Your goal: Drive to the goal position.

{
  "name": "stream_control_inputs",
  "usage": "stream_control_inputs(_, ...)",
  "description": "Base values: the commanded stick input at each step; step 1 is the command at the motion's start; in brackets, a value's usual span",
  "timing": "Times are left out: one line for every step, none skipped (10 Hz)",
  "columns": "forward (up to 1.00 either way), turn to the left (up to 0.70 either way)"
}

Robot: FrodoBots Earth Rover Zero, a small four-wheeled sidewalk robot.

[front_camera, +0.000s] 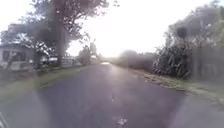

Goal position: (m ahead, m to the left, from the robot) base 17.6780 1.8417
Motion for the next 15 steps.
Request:
stream_control_inputs(1.0,0.0)
stream_control_inputs(1.0,0.0)
stream_control_inputs(1.0,0.0)
stream_control_inputs(1.0,0.0)
stream_control_inputs(1.0,0.0)
stream_control_inputs(1.0,0.0)
stream_control_inputs(1.0,0.0)
stream_control_inputs(1.0,0.0)
stream_control_inputs(1.0,0.0)
stream_control_inputs(1.0,0.0)
stream_control_inputs(1.0,0.0)
stream_control_inputs(1.0,0.0)
stream_control_inputs(1.0,0.0)
stream_control_inputs(1.0,0.0)
stream_control_inputs(1.0,0.0)
